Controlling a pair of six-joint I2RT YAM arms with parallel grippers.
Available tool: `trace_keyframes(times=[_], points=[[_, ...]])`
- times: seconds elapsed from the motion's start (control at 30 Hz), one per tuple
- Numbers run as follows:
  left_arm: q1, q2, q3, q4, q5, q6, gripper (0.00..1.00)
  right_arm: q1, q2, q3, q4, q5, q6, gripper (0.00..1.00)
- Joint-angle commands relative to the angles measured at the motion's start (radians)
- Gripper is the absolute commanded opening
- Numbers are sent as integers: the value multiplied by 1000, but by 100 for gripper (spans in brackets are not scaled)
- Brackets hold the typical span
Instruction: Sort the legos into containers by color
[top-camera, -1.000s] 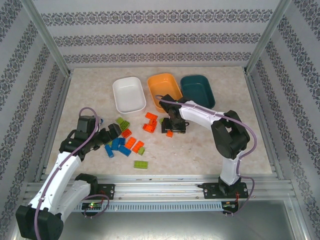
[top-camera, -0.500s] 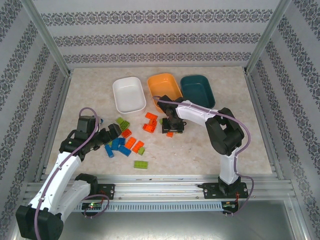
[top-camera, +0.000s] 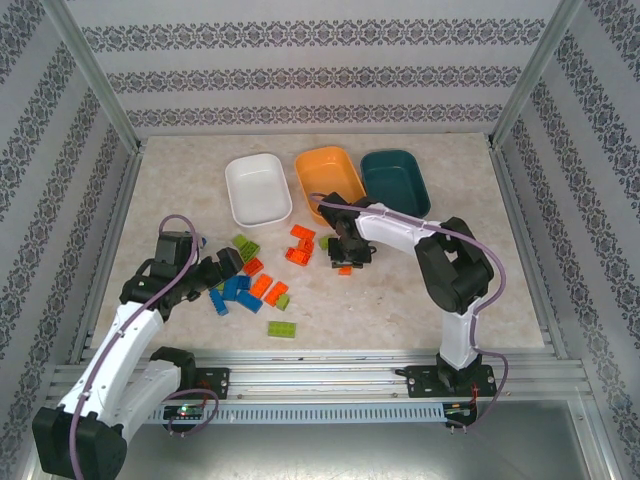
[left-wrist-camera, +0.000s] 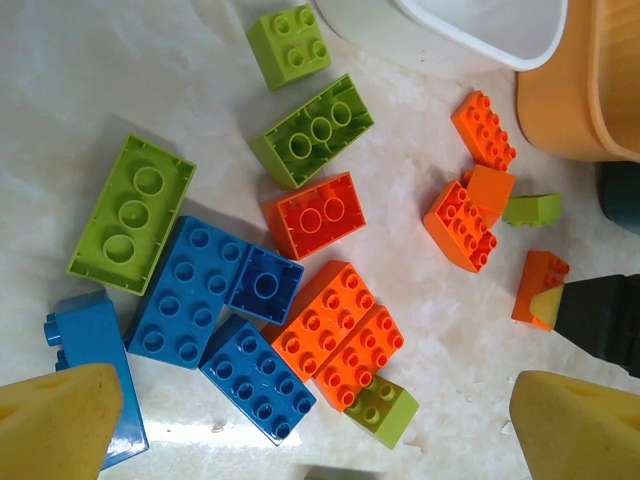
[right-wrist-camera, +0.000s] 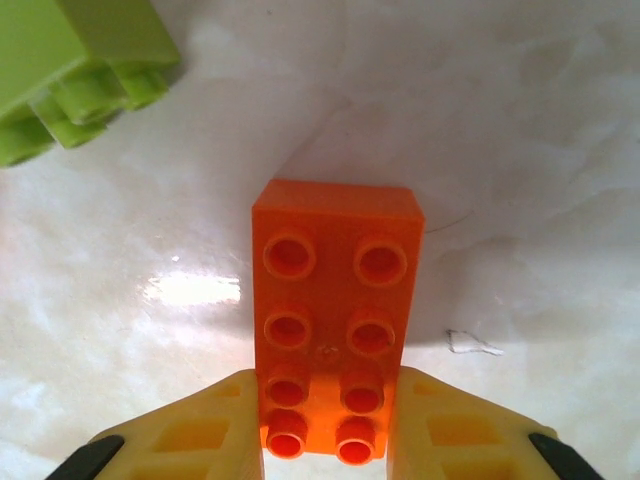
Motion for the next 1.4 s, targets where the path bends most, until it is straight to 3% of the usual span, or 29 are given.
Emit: trace_keyframes(times=[0.0, 0.4, 0.7, 0.97, 1.37], points=[[-6, 10, -13, 35, 8, -22, 100, -10, -46, -36, -16, 12, 15, 26], [-6, 73, -29, 125, 45, -51, 100, -41, -379, -167, -87, -26, 51, 26], [-1, 242, 16, 247, 119, -81, 100, -235, -633, -221, -119, -111, 104, 27], [-1, 308, 35, 287, 154, -100, 100, -394, -558, -62, -118, -198, 95, 27], [-1, 314, 65, 193, 150, -34, 100, -484, -332, 108, 20, -282, 202, 28]])
